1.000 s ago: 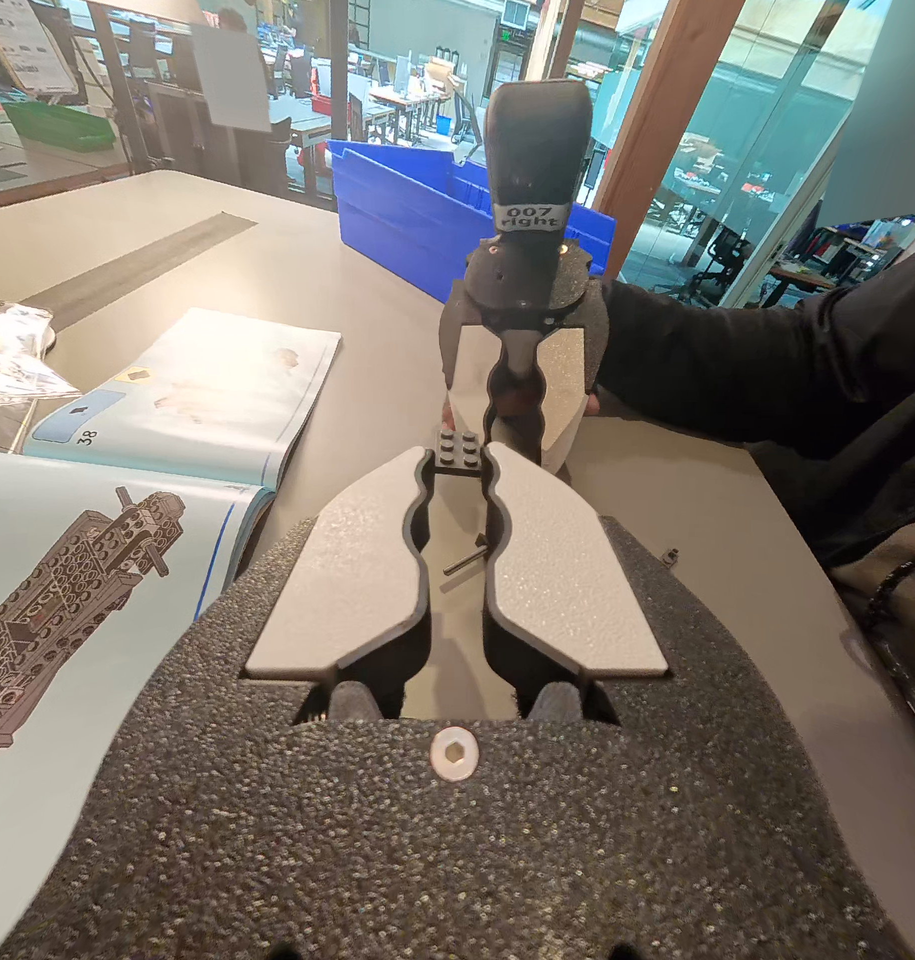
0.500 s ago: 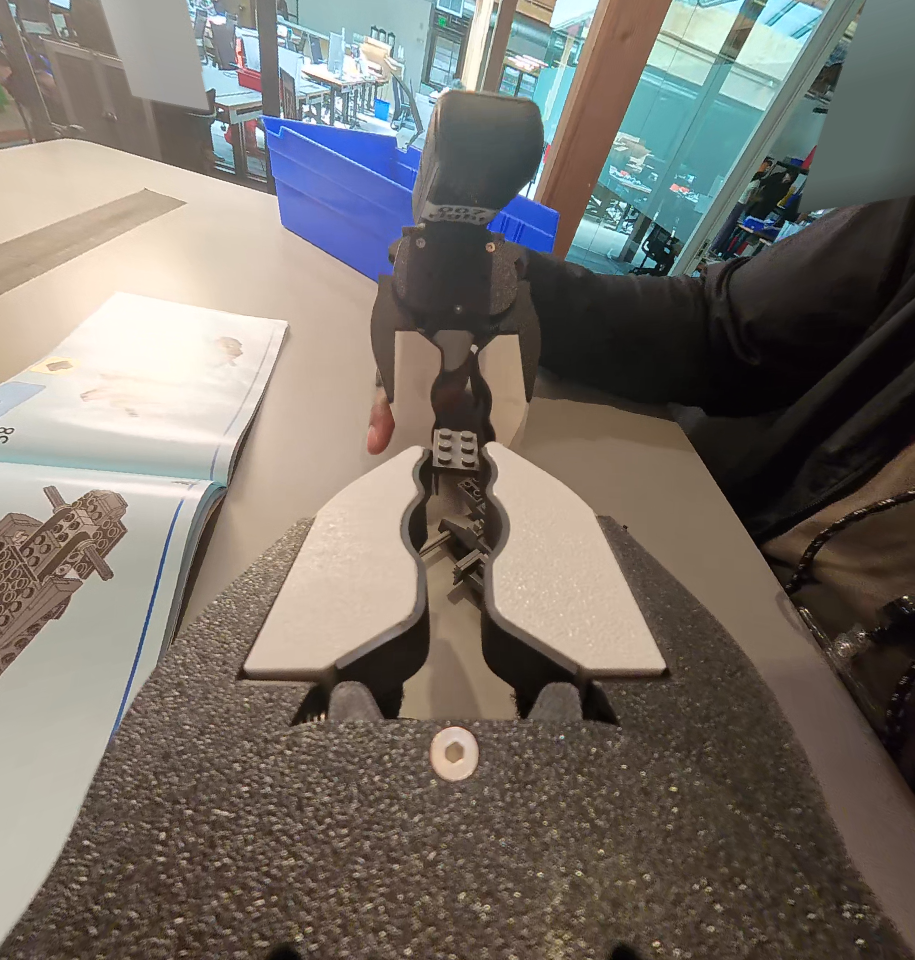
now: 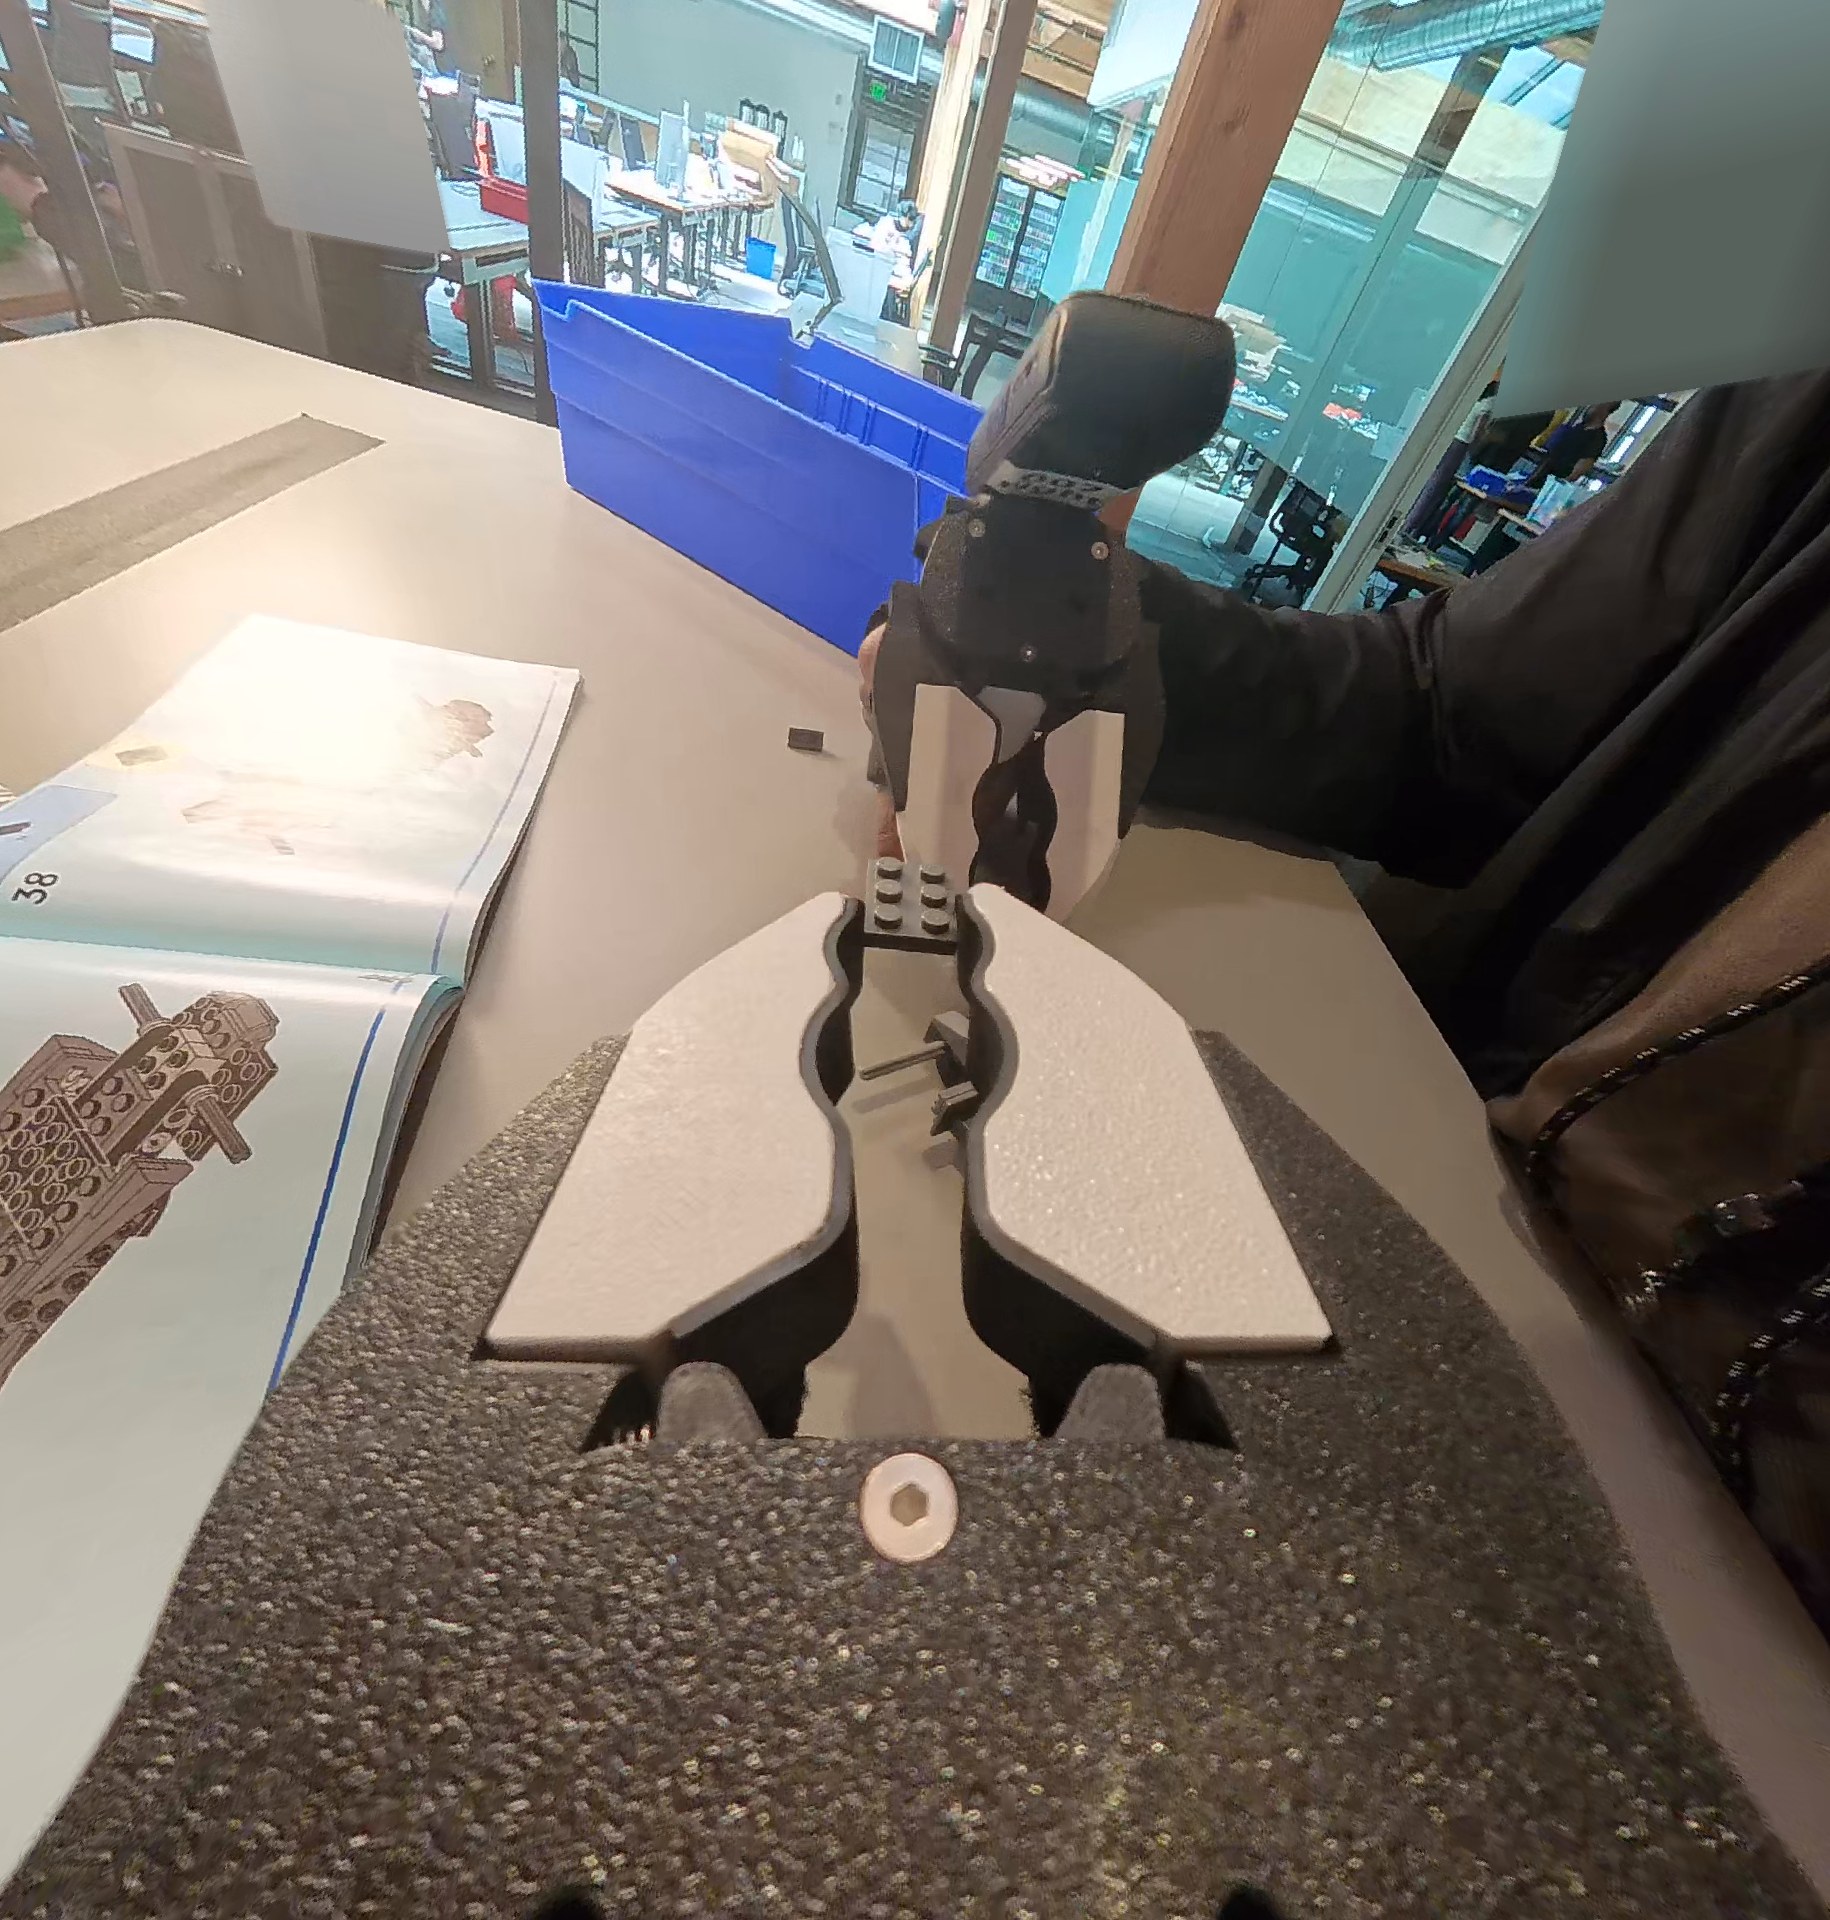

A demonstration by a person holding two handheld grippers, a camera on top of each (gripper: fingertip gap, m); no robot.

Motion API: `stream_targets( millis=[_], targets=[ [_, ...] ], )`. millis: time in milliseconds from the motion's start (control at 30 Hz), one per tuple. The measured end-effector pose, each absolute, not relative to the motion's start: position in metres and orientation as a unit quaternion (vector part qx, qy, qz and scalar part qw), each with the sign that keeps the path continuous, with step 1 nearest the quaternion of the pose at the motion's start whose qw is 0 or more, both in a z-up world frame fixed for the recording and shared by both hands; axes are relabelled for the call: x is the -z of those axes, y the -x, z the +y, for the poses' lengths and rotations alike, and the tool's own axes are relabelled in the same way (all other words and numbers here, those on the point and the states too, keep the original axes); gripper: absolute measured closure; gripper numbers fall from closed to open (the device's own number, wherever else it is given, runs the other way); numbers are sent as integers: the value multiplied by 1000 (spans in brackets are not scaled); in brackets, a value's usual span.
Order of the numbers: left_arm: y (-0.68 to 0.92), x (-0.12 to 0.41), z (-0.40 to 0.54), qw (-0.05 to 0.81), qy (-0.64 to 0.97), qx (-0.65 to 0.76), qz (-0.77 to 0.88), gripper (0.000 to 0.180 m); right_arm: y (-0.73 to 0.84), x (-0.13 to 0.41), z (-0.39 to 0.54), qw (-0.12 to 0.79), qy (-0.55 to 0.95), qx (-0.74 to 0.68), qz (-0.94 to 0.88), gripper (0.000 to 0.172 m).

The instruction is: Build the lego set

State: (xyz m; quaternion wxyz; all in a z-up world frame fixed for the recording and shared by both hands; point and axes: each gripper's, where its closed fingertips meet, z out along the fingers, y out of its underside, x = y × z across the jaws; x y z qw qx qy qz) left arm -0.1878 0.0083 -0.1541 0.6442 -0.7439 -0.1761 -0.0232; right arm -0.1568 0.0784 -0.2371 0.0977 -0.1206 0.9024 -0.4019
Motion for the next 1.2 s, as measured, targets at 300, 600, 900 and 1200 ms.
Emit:
stream_targets(
  millis=[300,600,900,1200],
  targets=[
    [182,158,17,638,751,36,-165,164,151,227,79,118,149,441,877,150],
    [175,157,22,637,754,52,-154,164,157,226,76,125,178,445,869,149],
    [168,159,26,628,763,59,-141,164,151,236,72,148,192,410,879,147],
    [170,160,26,627,764,57,-144,164,153,234,67,129,182,422,878,151]
  ],
)
